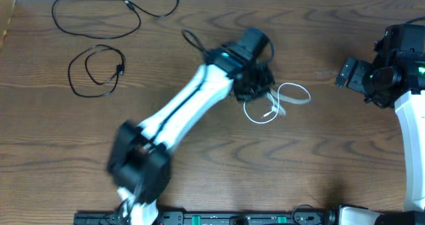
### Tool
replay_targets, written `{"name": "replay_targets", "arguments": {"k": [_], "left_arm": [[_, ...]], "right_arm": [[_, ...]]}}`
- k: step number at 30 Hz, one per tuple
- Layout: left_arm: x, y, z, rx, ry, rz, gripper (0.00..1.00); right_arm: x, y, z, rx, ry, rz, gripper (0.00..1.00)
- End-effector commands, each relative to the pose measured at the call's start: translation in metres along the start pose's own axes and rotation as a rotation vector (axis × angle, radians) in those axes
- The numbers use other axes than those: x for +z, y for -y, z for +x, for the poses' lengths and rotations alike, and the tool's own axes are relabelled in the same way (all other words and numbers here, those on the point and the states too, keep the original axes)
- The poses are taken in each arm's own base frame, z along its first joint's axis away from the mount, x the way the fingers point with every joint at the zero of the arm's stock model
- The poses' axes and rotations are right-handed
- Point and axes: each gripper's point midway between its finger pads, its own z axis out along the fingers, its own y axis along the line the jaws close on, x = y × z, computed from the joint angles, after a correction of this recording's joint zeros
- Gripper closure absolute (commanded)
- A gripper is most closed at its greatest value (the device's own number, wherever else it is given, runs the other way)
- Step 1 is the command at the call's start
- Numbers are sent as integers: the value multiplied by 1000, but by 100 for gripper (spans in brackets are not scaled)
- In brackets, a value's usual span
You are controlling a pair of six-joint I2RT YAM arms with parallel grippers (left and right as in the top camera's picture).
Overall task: Untangle cables
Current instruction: 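Pull the white cable left and down to loosen the loops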
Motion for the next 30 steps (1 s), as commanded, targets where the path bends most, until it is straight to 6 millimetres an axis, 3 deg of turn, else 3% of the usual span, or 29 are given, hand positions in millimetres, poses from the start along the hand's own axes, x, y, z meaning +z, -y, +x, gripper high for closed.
{"name": "replay_targets", "arguments": {"k": [1, 2, 4, 5, 8, 12, 14, 17, 19, 23, 27, 29, 30], "left_arm": [[-90, 44, -17, 200, 232, 135, 93], [-120, 56, -14, 236, 285, 192, 93], [-149, 67, -11, 274, 338, 250, 93], [-177, 75, -6, 316, 398, 293, 92], [-204, 68, -7, 331, 501, 262, 93], [-225, 18, -24, 238, 660, 31, 93], [-237, -33, -35, 148, 757, -213, 92], [-243, -80, -35, 7, 784, -396, 93], [-241, -97, -30, -30, 747, -454, 93], [-233, -117, -19, -36, 672, -549, 94], [-223, -129, -12, -33, 603, -612, 83], [-215, -135, -14, 13, 564, -661, 83], [-210, -138, -14, 33, 545, -683, 77]], "right_arm": [[-1, 2, -2, 17, 7, 9, 1], [-1, 2, -2, 17, 7, 9, 1], [-1, 2, -2, 17, 7, 9, 1], [-1, 2, -2, 17, 7, 9, 1], [-1, 2, -2, 17, 7, 9, 1], [-1, 2, -2, 17, 7, 9, 1], [-1, 2, -2, 17, 7, 9, 1], [-1, 2, -2, 17, 7, 9, 1], [-1, 2, -2, 17, 7, 9, 1], [-1, 2, -2, 17, 7, 9, 1], [-1, 2, -2, 17, 7, 9, 1], [-1, 2, -2, 17, 7, 9, 1], [-1, 2, -2, 17, 7, 9, 1]]}}
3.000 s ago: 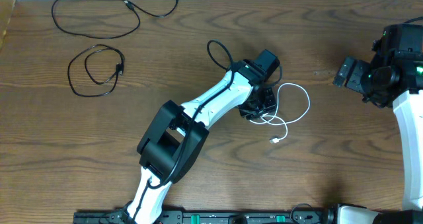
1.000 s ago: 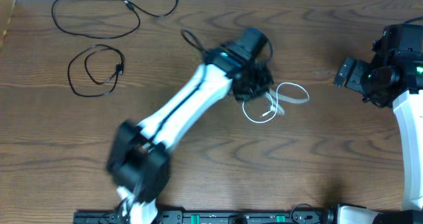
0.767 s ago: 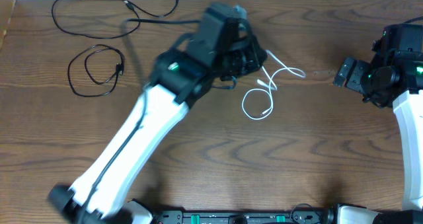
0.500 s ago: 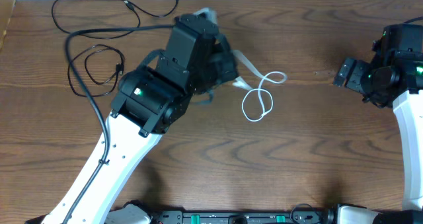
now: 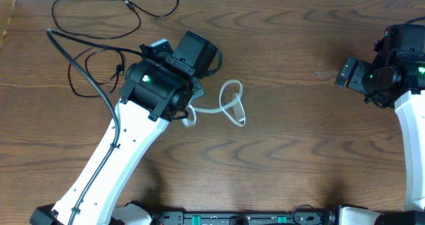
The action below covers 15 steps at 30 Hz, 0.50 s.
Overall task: Untangle cables
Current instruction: 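Pull the white cable left and down to loosen the loops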
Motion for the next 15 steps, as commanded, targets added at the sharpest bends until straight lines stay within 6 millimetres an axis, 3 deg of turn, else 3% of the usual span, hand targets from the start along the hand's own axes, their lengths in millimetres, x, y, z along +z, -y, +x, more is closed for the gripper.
{"name": "replay_targets", "arguments": {"k": [1, 5, 8, 15], "left_arm": [[22, -4, 6, 114, -27, -88, 73], [46, -3, 17, 161, -86, -155, 66], [58, 4, 20, 195, -106, -165, 66], [84, 38, 34, 373, -197, -58, 59]], "right_arm": [[-1, 2, -2, 17, 8, 9, 1], [-1, 2, -2, 17, 8, 9, 1], [-1, 2, -2, 17, 8, 9, 1], [-1, 2, -2, 17, 8, 9, 1]]}}
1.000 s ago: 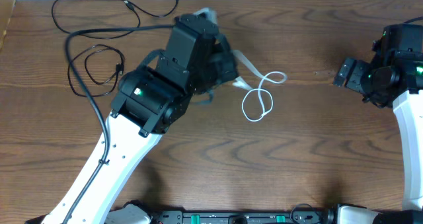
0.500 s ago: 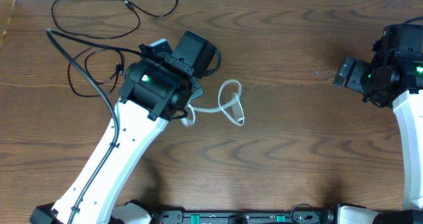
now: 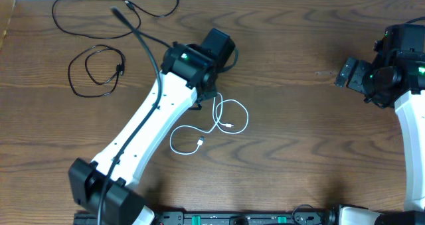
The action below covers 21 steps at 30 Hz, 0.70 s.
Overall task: Untangle cables
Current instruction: 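Pull the white cable left and down to loosen the loops, then reposition the left gripper over the white cable loops and grasp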
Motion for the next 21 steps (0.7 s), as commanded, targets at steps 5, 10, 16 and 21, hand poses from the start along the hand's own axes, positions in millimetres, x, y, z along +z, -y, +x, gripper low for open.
{"name": "replay_targets", "arguments": {"k": [5, 10, 16, 21], "left_arm": [[25, 32, 7, 202, -79, 90, 45], [39, 71, 20, 304, -166, 254, 31], [64, 87, 27, 350, -216, 268, 31], [77, 89, 32, 363, -246, 249, 41]], "right_arm": [[-1, 2, -2, 17, 8, 9, 1], [-1, 2, -2, 17, 8, 9, 1], [-1, 2, -2, 17, 8, 9, 1], [-1, 2, -2, 17, 8, 9, 1]]}}
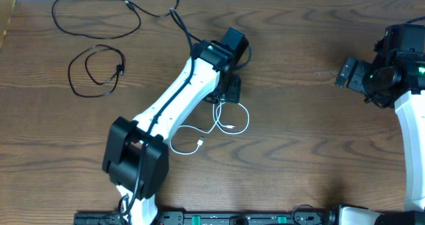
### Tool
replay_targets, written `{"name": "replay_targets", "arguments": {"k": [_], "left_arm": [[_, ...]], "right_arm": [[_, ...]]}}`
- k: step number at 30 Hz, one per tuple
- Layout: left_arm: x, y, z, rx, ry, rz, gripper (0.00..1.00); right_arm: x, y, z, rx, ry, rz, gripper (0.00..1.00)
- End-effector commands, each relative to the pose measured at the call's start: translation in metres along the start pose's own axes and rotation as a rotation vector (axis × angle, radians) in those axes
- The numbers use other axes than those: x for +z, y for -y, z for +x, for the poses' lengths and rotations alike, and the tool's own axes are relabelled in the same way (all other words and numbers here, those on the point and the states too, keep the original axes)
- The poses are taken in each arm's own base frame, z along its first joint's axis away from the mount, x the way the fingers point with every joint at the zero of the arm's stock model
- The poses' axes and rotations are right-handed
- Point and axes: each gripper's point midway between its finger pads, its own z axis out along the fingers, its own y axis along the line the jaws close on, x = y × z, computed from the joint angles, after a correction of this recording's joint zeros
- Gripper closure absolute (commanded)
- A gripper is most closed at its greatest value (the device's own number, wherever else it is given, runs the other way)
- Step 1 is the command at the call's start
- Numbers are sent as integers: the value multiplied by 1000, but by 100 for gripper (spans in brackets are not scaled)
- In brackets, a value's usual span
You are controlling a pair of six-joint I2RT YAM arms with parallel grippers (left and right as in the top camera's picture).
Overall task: Untangle cables
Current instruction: 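Reposition the left gripper over the white cable loops and grasp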
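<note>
A white cable [229,122] lies in loose loops on the wooden table [299,152], its plug end [200,142] toward the front. My left gripper [232,91] hangs just above the cable's upper end, partly under its own wrist. It looks open and holds nothing. Two black cables lie apart at the far left: a wide loop [93,16] and a small coil [96,69]. My right gripper [350,73] stays at the far right, away from all cables; its jaws are not readable.
The left arm's white link [179,102] crosses the table's middle diagonally, with its own black lead [182,26] trailing up toward the back edge. The right arm's base [412,119] fills the right edge.
The left wrist has shifted slightly right and back, so its fingers now show above the white cable's top. The white cable lies where it lay. The right arm has not moved.
The left gripper was first on a bunched white cable right of centre. Then it was further left, with the cable stretched out behind it. Then the cable lay spread in open loops at the centre. It still lies so, apart from both black cables.
</note>
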Motion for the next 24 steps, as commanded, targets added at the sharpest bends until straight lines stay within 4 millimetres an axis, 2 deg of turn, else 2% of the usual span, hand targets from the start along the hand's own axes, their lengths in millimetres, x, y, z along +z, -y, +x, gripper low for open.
{"name": "replay_targets", "arguments": {"k": [1, 8, 12, 14, 24], "left_arm": [[10, 2, 5, 29, -34, 7, 43], [12, 3, 4, 28, -35, 7, 44], [23, 0, 11, 25, -73, -10, 48], [26, 0, 12, 20, -82, -14, 55], [28, 0, 13, -7, -91, -18, 56]], "right_arm": [[-1, 2, -2, 17, 8, 9, 1], [-1, 2, -2, 17, 7, 9, 1], [-1, 2, -2, 17, 8, 9, 1], [-1, 2, -2, 17, 8, 9, 1], [-1, 3, -2, 18, 8, 9, 1]]}}
